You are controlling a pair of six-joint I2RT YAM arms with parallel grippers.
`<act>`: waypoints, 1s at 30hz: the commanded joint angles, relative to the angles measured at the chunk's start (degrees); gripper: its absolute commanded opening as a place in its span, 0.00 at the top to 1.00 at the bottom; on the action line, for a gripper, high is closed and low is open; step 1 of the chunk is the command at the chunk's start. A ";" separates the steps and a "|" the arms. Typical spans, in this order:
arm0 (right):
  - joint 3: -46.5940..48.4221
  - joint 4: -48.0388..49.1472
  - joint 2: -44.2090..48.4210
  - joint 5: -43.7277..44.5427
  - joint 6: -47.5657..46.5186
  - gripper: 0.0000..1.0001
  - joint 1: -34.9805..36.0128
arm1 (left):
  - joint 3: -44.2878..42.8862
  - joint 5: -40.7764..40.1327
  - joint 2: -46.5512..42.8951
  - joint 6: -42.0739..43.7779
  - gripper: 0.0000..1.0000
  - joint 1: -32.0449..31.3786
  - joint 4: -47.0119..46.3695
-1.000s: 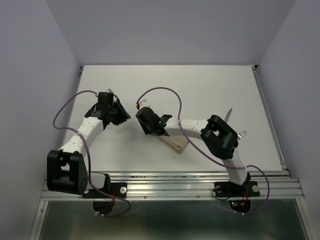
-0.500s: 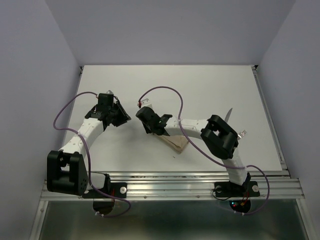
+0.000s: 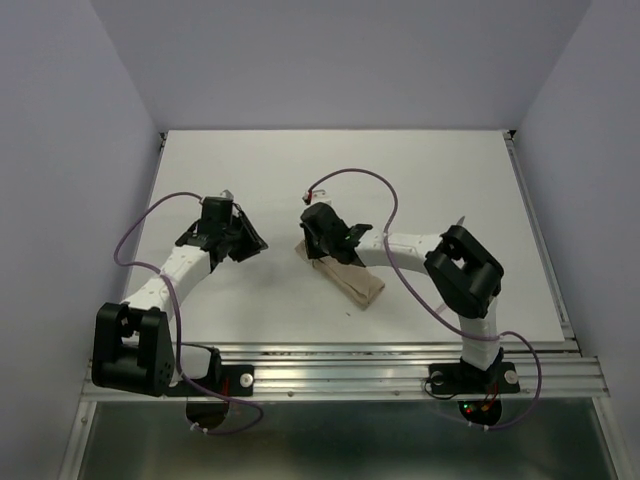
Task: Fold the napkin into a case and place the utensils inside
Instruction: Pick up the top corner of the smaller rectangle folded napkin from the center of the board, then grasp the top corner of the smaller rectangle folded napkin from the folded napkin.
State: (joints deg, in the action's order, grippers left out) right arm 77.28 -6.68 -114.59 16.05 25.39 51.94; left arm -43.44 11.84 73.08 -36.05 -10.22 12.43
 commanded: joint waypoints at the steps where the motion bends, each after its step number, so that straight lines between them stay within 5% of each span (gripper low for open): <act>1: -3.97 10.35 5.51 -8.04 5.10 0.99 -3.33 | 0.38 -0.41 -1.19 0.37 0.60 -2.34 -3.55; 14: -14.34 21.70 9.20 -25.62 14.33 0.99 -10.63 | -3.49 -4.10 6.72 0.98 0.57 -14.38 -6.71; 30: -17.16 24.52 11.58 -30.47 16.54 0.99 -13.27 | -9.90 -10.00 15.69 6.34 0.51 -23.53 -9.70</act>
State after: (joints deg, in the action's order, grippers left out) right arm 60.14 14.09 -105.78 -12.47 41.21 39.53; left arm -50.76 3.29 88.25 -32.18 -31.73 4.25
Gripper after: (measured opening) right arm 0.022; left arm 0.488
